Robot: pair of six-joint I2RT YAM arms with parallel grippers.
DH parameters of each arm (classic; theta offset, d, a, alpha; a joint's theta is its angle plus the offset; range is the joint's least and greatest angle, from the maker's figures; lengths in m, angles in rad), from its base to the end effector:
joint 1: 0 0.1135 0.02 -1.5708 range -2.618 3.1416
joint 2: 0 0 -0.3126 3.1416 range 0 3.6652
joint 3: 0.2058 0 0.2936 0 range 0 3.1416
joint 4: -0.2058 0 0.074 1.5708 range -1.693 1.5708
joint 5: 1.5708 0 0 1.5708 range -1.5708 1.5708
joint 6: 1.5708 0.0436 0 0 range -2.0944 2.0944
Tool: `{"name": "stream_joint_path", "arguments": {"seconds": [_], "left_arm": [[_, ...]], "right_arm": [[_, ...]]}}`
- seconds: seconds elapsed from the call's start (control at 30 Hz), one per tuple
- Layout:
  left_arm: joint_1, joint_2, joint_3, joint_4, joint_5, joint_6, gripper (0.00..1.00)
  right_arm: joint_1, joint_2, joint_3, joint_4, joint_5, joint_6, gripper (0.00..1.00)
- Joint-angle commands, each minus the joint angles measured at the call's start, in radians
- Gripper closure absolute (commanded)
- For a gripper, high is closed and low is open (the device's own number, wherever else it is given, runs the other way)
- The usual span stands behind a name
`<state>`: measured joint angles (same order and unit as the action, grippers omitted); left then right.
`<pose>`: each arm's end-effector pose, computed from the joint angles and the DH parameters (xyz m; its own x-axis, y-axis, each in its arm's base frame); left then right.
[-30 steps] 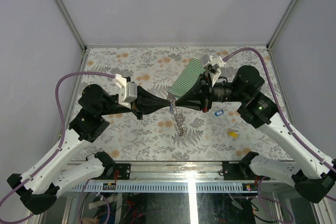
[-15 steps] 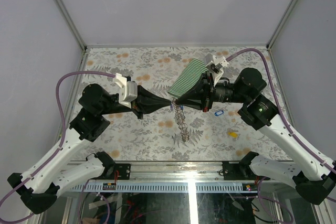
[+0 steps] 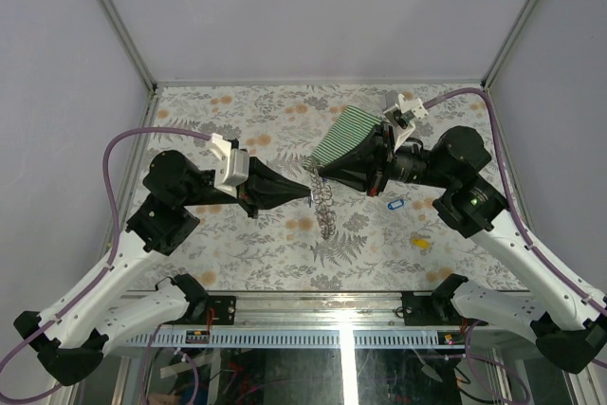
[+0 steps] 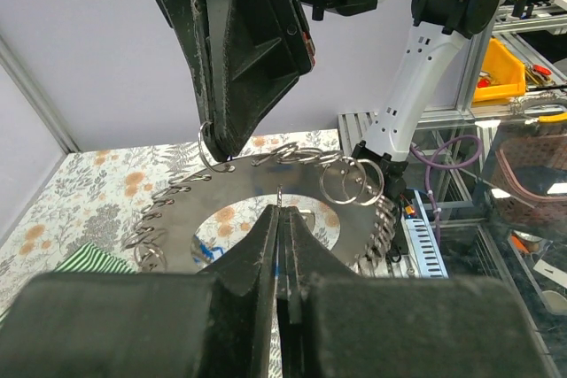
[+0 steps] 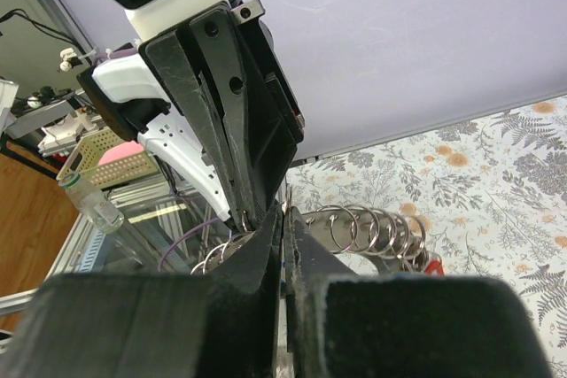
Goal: Put the keys on the keyring
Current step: Insert the key onto the keyring.
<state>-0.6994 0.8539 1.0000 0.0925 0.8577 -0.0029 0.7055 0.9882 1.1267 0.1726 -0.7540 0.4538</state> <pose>0.1240 -0.1474 0.4746 0.1780 -0.1522 -0.9722 0.9840 0.0270 0.1759 0.1520 0.1687 0.5060 -0.2153 0.2364 -0.9475 -0.9729 0.0320 0.2290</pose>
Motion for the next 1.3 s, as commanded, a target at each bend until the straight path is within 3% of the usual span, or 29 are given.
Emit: {"name": "stream_joint_path", "arguments": {"seconds": [0.0,0.5,1.27], "left_arm": [[0.001,-0.003,0.025,0.026,0.022,-0.011,1.0],[0.0,-0.043,0.004,0.074,-0.103,-0.04,1.0],[0.001,-0.024,0.002,0.094,-0.112,-0.055,1.0]], "right_arm": [[-0.005,-0.018,0.007,0.104,0.025,0.018,1.0],[-0.005,-0.007,0.031,0.056,-0.152,-0.038,1.0],[-0.005,-0.01,0.02,0.074,-0.186,-0.058,1.0]]}}
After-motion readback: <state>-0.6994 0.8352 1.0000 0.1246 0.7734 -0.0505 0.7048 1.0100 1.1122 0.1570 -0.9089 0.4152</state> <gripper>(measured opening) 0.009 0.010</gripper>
